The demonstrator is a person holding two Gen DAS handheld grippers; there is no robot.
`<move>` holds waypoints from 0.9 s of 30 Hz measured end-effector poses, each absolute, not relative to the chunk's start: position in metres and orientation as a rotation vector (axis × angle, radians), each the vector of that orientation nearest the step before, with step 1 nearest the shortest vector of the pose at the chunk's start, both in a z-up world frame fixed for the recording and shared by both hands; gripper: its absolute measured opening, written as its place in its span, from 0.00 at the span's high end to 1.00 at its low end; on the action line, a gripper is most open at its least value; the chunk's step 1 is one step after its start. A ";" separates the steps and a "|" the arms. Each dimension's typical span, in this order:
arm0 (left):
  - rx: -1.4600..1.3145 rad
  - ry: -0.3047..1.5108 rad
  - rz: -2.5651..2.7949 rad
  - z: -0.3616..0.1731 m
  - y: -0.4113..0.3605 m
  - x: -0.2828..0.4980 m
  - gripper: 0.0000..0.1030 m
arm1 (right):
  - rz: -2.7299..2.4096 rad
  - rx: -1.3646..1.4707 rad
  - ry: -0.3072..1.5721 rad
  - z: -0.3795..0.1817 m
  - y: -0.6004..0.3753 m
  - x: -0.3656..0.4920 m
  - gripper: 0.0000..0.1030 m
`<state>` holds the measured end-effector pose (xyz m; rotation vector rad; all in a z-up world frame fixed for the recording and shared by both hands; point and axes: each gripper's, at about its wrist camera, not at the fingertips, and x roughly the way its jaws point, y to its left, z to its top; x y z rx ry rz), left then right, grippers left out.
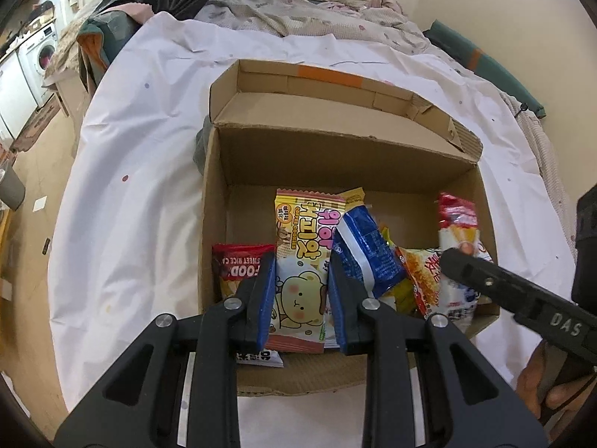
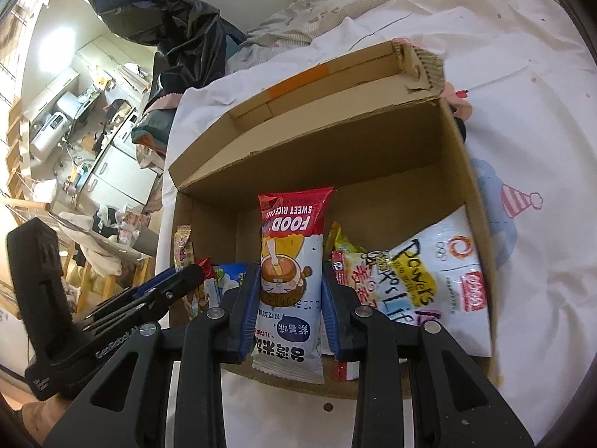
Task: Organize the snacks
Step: 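Carry both held bars into the box and open both tools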
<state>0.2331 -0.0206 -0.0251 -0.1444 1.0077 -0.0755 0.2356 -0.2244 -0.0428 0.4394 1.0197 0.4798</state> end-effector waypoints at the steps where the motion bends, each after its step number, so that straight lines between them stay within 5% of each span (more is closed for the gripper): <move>1: -0.135 1.003 -0.074 -0.025 -0.021 0.233 0.77 | 0.480 0.441 1.026 -0.044 -0.222 0.237 0.68; 7: -0.124 1.012 -0.085 -0.025 -0.025 0.234 0.76 | 0.479 0.442 1.044 -0.050 -0.217 0.241 0.66; 15: -0.106 0.965 -0.095 -0.017 -0.028 0.229 0.48 | 0.467 0.440 1.035 -0.050 -0.220 0.242 0.66; 16: -0.106 0.963 -0.094 -0.017 -0.028 0.229 0.39 | 0.462 0.439 1.035 -0.050 -0.220 0.242 0.63; 19: -0.094 0.931 -0.069 -0.013 -0.026 0.224 0.20 | 0.451 0.447 1.017 -0.047 -0.223 0.241 0.36; 27: -0.123 0.894 -0.078 -0.007 -0.017 0.217 0.17 | 0.445 0.444 0.985 -0.040 -0.230 0.237 0.33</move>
